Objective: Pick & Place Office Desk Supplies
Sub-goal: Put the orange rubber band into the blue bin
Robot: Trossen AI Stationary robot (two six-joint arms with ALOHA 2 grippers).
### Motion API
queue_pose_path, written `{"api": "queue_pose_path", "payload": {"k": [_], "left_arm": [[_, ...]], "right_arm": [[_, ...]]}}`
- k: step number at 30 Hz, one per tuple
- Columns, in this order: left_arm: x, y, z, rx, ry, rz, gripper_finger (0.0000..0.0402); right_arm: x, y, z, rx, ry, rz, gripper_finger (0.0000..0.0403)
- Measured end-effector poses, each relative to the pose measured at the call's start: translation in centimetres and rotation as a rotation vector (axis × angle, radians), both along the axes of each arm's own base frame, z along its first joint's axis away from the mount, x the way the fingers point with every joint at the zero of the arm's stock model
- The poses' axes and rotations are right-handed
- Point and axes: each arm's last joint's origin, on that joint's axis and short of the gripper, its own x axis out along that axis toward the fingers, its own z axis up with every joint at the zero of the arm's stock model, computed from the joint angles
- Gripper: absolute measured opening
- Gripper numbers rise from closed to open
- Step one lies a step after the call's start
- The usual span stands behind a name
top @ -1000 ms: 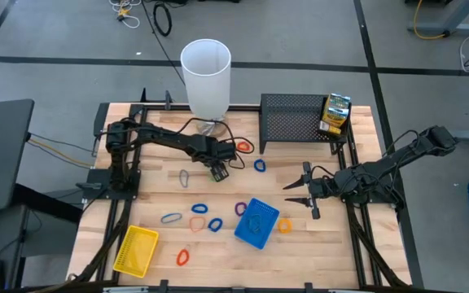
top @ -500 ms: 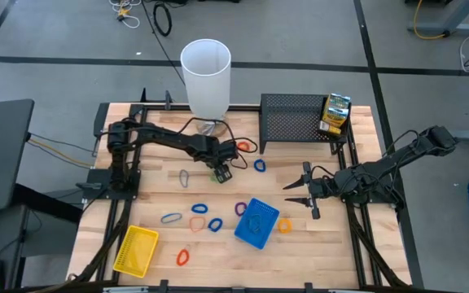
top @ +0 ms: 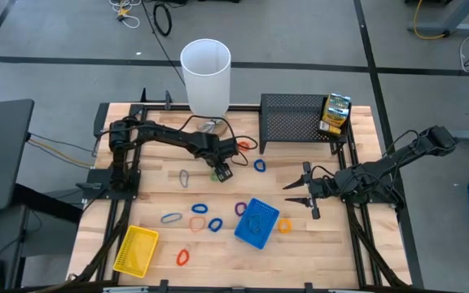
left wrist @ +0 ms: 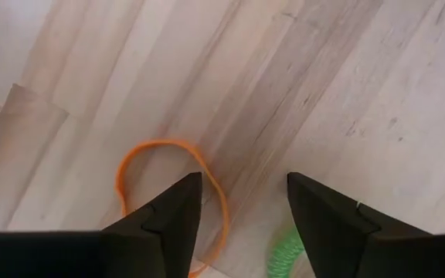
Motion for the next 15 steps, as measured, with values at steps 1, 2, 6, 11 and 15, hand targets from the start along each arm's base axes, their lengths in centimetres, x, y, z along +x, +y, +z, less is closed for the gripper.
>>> {"api": "queue_pose_path", "payload": {"k": [1,2,6,11,15], "left_arm": [[-0.01,0.06,-0.01,-0.001,0.000,0.000,0.0193],[-0.02,0.10,-0.04,-0.008,-0.001,-0.001,0.0183],[-0.06,0.31,-0.11,-0.033,-0.003,-0.012,0.0126],[-0.17,0.56,-0.19,-0.020,0.007,-0.011,0.0040],[-0.17,0.56,-0.19,-0.003,0.011,-0.014,0.0006]], "right_arm": [[0.00,0.00,0.00,0.000,0.000,0.000,0.0169],[0.00,-0.01,0.00,0.000,0.000,0.000,0.0169],[0.00,-0.01,0.00,0.000,0.000,0.000,0.0169],[0.00,0.00,0.00,0.000,0.000,0.000,0.0169],[0.00,0.00,0.00,0.000,0.000,0.000,0.0169]]}}
